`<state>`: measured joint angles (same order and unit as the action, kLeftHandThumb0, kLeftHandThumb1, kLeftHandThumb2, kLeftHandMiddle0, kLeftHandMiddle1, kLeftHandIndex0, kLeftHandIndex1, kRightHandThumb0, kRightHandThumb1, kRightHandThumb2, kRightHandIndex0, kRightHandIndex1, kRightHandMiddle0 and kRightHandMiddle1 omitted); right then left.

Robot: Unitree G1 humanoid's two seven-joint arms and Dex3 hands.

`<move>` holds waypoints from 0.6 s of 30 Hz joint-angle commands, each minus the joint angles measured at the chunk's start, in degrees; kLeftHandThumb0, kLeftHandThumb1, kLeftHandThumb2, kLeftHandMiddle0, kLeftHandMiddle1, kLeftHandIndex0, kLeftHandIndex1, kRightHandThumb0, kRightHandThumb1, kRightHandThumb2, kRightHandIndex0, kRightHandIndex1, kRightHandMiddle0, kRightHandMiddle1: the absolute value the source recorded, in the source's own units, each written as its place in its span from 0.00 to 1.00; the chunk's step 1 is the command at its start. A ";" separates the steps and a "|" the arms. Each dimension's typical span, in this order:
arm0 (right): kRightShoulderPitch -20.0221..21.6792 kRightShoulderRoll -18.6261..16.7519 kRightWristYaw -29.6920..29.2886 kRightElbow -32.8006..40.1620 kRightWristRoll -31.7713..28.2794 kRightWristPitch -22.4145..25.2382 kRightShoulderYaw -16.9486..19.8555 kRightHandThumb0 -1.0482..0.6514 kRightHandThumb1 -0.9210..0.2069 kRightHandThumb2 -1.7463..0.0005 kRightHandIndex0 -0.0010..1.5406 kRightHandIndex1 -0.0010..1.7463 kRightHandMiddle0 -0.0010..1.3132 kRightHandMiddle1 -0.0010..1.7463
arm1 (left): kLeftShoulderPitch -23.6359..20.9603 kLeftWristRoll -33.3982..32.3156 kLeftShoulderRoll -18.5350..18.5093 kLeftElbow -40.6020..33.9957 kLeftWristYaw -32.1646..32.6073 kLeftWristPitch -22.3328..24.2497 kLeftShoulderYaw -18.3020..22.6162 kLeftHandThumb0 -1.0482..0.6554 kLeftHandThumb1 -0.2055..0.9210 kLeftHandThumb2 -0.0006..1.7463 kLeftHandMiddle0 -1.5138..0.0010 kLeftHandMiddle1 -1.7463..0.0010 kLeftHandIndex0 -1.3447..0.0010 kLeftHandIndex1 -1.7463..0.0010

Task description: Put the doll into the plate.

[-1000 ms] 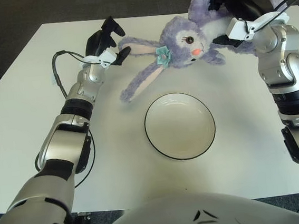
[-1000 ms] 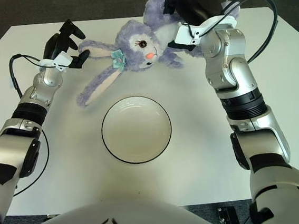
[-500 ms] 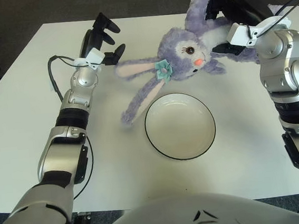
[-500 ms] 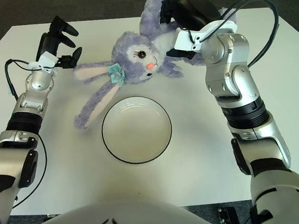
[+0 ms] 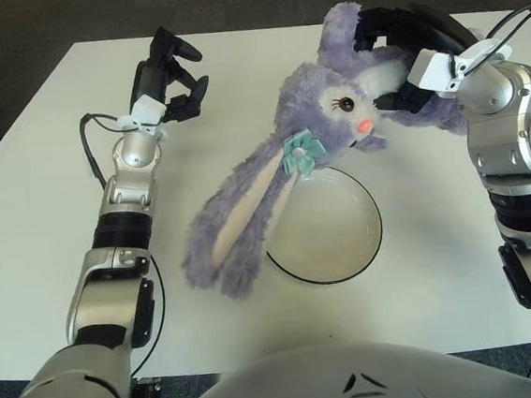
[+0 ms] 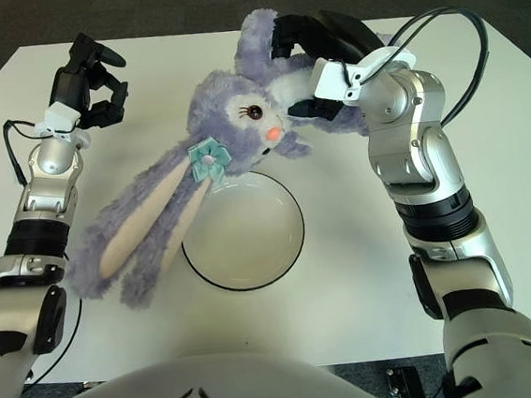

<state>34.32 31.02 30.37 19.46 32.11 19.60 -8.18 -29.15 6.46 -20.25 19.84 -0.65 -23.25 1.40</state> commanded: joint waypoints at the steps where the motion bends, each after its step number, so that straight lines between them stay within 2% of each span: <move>1: -1.00 -0.42 -0.57 1.68 -0.92 -0.31 0.54 0.96 0.75 0.08 0.53 1.00 0.81 1.00 | 4.56 0.62 -0.31 -6.15 -0.12 -0.28 0.87 0.41 1.00 0.30 0.45 0.07 0.85 0.00; 6: -2.45 -1.29 -1.16 3.61 0.27 0.16 -0.25 0.96 0.75 0.08 0.53 1.00 0.82 1.00 | 7.84 2.61 -0.50 -10.53 0.19 0.67 1.07 0.41 1.00 0.30 0.47 0.05 0.85 0.00; 18: -4.92 -2.65 -1.39 6.73 2.56 1.68 -1.86 0.94 0.72 0.10 0.51 1.00 0.79 1.00 | 10.33 6.20 -1.84 -13.23 -0.18 0.25 1.32 0.40 0.92 0.37 0.51 0.01 0.81 0.00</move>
<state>30.04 28.63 29.48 24.98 34.05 20.95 -9.91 -19.44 11.98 -21.36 7.60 -0.63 -23.08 2.31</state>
